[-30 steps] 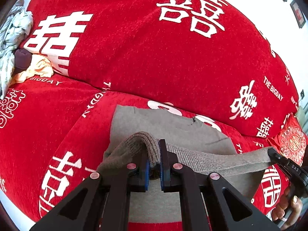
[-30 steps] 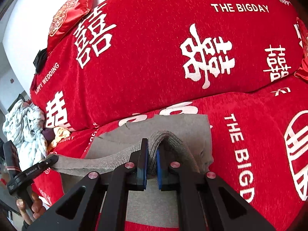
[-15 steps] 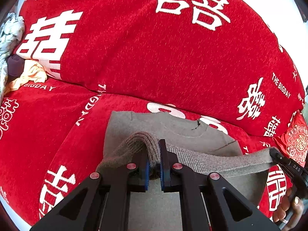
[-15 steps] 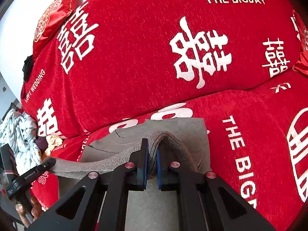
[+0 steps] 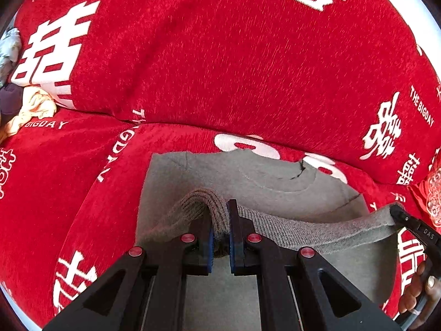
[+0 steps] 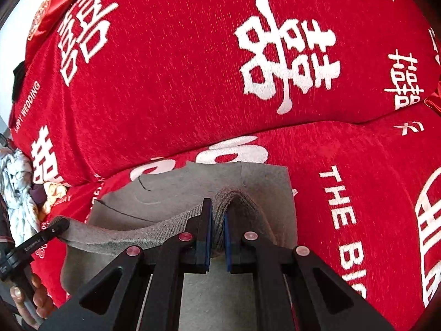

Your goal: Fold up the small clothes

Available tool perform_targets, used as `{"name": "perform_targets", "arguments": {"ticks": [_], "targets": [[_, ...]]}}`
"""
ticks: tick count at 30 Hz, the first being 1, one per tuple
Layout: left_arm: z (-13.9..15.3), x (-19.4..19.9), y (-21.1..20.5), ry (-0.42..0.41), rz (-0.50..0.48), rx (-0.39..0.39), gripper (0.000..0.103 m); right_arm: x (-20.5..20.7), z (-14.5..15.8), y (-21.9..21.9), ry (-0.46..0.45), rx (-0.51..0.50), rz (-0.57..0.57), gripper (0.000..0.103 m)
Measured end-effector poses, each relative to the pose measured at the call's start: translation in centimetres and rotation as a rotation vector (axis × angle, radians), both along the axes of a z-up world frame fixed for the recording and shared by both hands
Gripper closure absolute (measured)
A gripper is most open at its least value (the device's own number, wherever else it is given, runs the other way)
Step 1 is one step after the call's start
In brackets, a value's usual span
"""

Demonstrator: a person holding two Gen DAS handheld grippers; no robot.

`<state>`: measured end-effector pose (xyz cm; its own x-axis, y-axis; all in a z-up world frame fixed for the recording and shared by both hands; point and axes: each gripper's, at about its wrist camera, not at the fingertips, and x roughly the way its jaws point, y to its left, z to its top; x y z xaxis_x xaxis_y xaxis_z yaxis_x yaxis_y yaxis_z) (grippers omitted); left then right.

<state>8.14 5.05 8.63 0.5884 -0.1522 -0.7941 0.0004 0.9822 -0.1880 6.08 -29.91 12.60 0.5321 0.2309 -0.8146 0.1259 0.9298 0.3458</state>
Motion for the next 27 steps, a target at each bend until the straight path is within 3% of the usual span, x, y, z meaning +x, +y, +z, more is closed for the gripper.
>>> {"name": "perform_targets", "arguments": {"ticks": [27], "targets": [[-6.4, 8.8, -0.5, 0.147, 0.006, 0.009, 0.094, 6.2, -6.0, 0.2, 0.087, -0.022, 0.001, 0.095]]}}
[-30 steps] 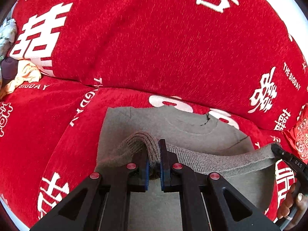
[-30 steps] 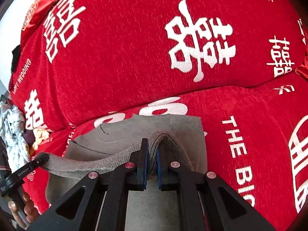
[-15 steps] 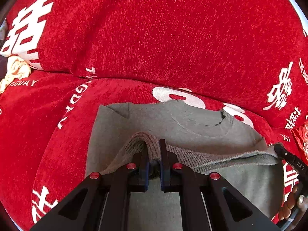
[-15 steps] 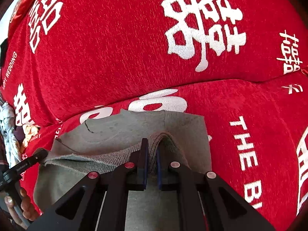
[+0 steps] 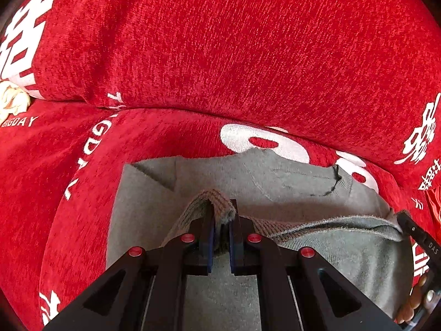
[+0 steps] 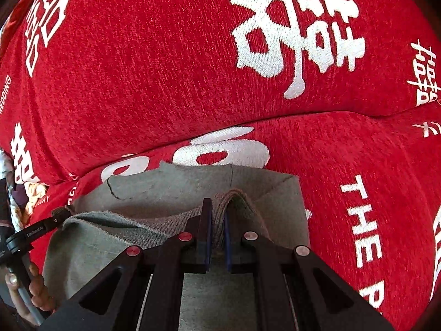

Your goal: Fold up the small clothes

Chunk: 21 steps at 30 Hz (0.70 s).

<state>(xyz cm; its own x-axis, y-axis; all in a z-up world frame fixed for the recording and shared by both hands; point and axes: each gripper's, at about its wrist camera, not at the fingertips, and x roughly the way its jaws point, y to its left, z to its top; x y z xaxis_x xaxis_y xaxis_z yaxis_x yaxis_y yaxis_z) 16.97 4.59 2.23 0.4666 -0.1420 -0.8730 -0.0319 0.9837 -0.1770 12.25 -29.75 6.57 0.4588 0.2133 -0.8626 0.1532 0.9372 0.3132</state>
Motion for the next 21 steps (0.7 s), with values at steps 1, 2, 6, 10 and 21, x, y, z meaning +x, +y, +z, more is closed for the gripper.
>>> {"name": "perform_targets", "arguments": {"ticks": [1, 2, 6, 10, 21], "targets": [[-0.1, 0.2, 0.0, 0.004, 0.002, 0.0, 0.094, 0.1, -0.1, 0.0, 0.002, 0.001, 0.0, 0.095], [-0.2, 0.4, 0.0, 0.006, 0.002, 0.0, 0.094, 0.3, -0.1, -0.1, 0.002, 0.002, -0.001, 0.095], [-0.1, 1.2, -0.1, 0.005, -0.001, -0.003, 0.094, 0.9, -0.1, -0.2, -0.005, 0.009, -0.009, 0.095], [-0.3, 2.7, -0.4, 0.029, 0.0, -0.02, 0.094, 1.7, -0.8, -0.4, 0.005, 0.008, -0.027, 0.095], [-0.7, 3.7, 0.5, 0.032, 0.062, -0.01, 0.001, 2.2, -3.2, -2.4, 0.092, 0.154, -0.061, 0.085]]}}
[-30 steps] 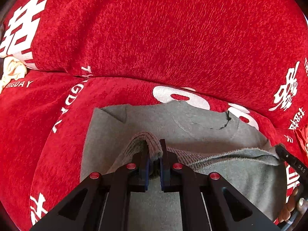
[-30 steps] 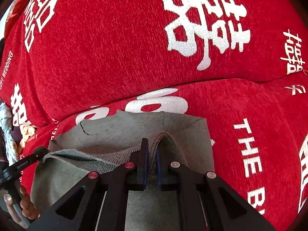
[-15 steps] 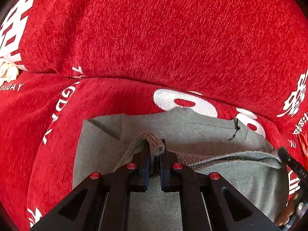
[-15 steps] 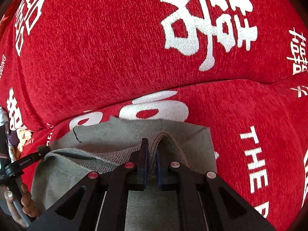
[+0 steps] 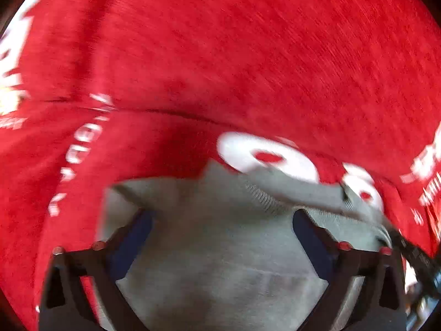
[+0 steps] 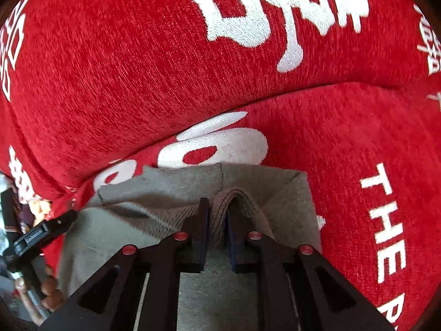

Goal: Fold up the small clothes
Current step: 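Open both tools to release the sweater and withdraw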

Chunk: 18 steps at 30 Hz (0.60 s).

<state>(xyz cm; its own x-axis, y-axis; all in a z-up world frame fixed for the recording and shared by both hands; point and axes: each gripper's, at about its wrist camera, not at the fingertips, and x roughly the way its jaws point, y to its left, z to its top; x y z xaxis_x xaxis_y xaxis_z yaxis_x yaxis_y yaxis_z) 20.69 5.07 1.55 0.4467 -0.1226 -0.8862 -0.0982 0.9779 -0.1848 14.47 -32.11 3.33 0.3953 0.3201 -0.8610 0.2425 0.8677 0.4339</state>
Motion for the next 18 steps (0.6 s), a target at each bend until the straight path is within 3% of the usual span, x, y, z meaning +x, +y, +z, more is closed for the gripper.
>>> {"name": "perform_targets", "arguments": {"ticks": [5, 10, 16, 18], "targets": [[1.2, -1.1, 2.2, -0.002, 0.014, -0.079, 0.001, -1.4, 1.9, -2.1, -0.056, 0.024, -0.069, 0.054], [2.6, -4.2, 3.4, -0.065, -0.03, -0.012, 0.001, -3.0, 4.4, -2.3, -0.116, -0.072, -0.046, 0.054], [1.8, -5.4, -0.1, -0.041, -0.142, 0.042, 0.001, -1.8, 4.4, 4.7, -0.112, -0.194, 0.21, 0.054], [1.3, -5.2, -1.9, -0.044, -0.187, 0.1, 0.001, -1.0, 3.5, 7.3, -0.09, -0.245, 0.299, 0.054]]}}
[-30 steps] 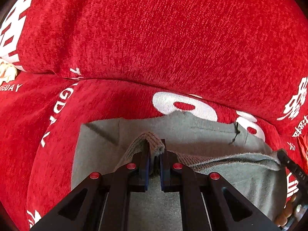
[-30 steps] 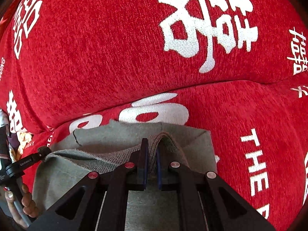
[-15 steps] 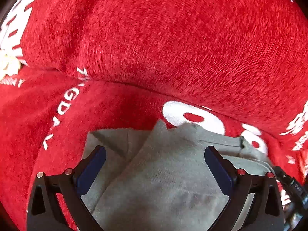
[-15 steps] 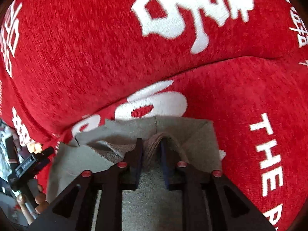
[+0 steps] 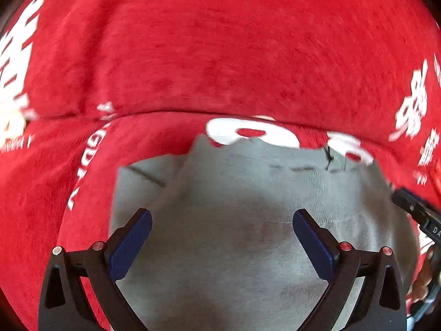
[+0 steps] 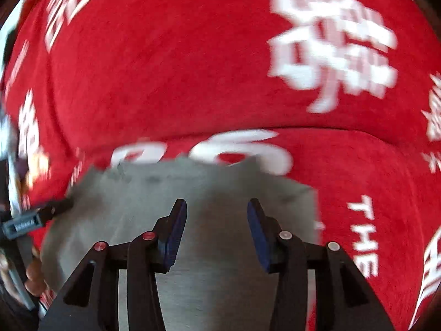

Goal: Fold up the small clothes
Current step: 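Open both tools to release the sweater and withdraw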

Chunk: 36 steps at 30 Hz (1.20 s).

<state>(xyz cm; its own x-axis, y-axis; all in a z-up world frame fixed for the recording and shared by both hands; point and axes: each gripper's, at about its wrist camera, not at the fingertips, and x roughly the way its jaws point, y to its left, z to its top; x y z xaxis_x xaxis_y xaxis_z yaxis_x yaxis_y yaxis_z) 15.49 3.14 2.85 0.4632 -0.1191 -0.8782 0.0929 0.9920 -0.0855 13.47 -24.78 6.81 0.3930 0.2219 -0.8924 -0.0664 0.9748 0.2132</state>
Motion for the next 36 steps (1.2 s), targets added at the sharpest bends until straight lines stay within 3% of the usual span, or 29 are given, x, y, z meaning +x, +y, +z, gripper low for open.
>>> {"name": "perform_targets", "arguments": {"ticks": [2, 6, 8, 10, 15, 21, 26, 29, 32, 36], "targets": [[-1.1, 0.6, -0.7, 0.021, -0.002, 0.059, 0.001, 0.8, -1.3, 1.1, 0.037, -0.048, 0.028, 0.054], [-3.1, 1.4, 0.1, 0.056, 0.036, 0.116, 0.001, 1.4, -3.9, -1.0, 0.093, -0.149, -0.063, 0.054], [-3.8, 1.5, 1.4, 0.047, 0.06, 0.113, 0.001, 1.1, -4.4, -2.7, 0.079, -0.095, -0.094, 0.054], [-4.1, 2.0, 2.9, 0.084, 0.091, 0.024, 0.001, 0.9, -4.3, -3.6, 0.074, -0.052, -0.104, 0.054], [-2.3, 0.2, 3.9, 0.053, 0.141, 0.091, 0.001, -1.6, -1.0, -3.4, 0.013, -0.159, -0.15, 0.054], [0.7, -6.7, 0.5, -0.038, 0.045, 0.048, 0.001, -7.8, 1.0, 0.5, -0.036, -0.084, -0.05, 0.051], [0.7, -11.3, -4.5, -0.113, -0.048, 0.147, 0.001, -11.2, 0.6, 4.6, -0.062, -0.167, 0.043, 0.05], [-1.1, -11.4, -4.1, -0.078, -0.046, 0.196, 0.0, -12.0, -0.1, 4.3, -0.074, -0.196, 0.06, 0.045], [-1.5, -11.5, -1.4, -0.04, -0.014, 0.09, 0.0, -12.8, -0.2, 1.5, -0.065, -0.134, 0.001, 0.045], [-1.9, -12.4, 0.7, -0.019, 0.001, 0.073, 0.0, -14.3, -0.5, -0.1, -0.063, -0.126, 0.016, 0.046]]}}
